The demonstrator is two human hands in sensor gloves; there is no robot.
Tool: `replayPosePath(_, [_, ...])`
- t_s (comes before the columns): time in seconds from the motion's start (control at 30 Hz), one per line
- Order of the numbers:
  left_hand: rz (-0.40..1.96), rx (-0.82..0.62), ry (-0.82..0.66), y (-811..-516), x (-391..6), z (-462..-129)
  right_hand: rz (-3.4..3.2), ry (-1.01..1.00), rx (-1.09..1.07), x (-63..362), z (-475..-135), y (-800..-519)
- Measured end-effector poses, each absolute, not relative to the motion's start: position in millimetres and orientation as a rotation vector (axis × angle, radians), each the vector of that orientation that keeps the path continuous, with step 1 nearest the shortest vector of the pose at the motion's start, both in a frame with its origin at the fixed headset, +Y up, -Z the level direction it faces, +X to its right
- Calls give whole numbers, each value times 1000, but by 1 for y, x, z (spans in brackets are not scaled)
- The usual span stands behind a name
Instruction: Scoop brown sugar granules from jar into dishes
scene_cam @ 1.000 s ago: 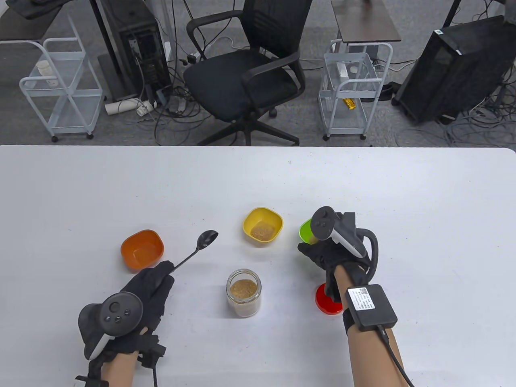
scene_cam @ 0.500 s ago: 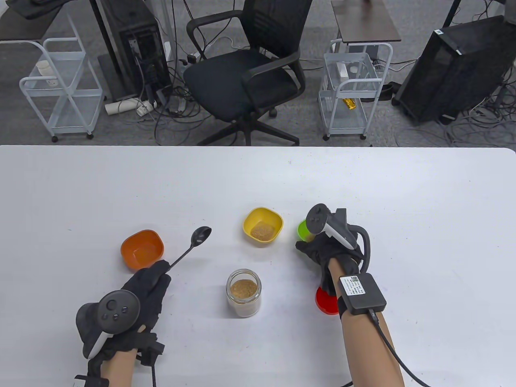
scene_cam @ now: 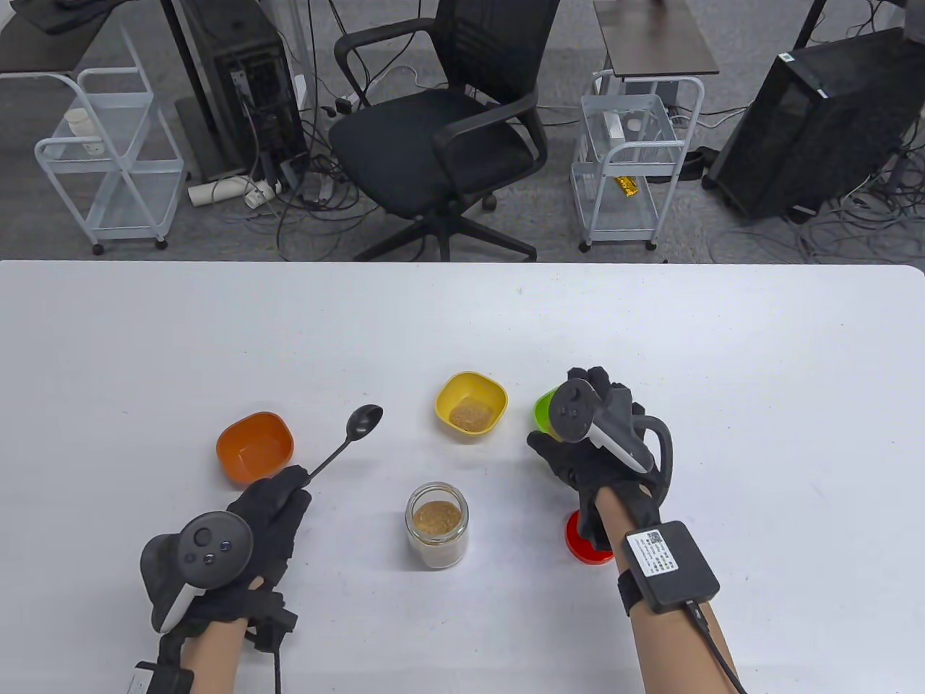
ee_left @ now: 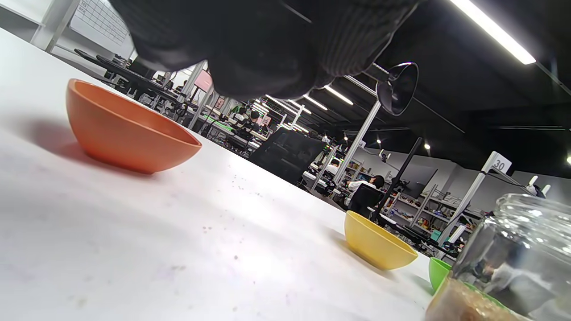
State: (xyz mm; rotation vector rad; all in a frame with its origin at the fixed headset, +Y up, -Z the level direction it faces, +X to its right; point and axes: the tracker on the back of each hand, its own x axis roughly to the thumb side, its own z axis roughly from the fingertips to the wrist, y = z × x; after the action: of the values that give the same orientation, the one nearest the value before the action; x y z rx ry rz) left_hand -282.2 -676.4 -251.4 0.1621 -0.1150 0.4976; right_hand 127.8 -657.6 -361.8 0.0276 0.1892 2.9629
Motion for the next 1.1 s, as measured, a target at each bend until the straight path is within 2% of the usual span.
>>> replayPosePath(0.43, [516, 159, -142, -674, -281, -257, 2829, 12, 133, 108, -282, -628])
replayPosePath(0.6, [521, 152, -157, -675, -279, -258, 2725, -27, 137, 97, -261, -635])
replayPosePath(0.8, [534, 146, -169, -676, -278, -260, 2633, -30, 126, 94, -253, -655])
replayPosePath(1.1, [634, 149, -279, -663, -258, -251, 2577, -242, 186, 87, -245, -658])
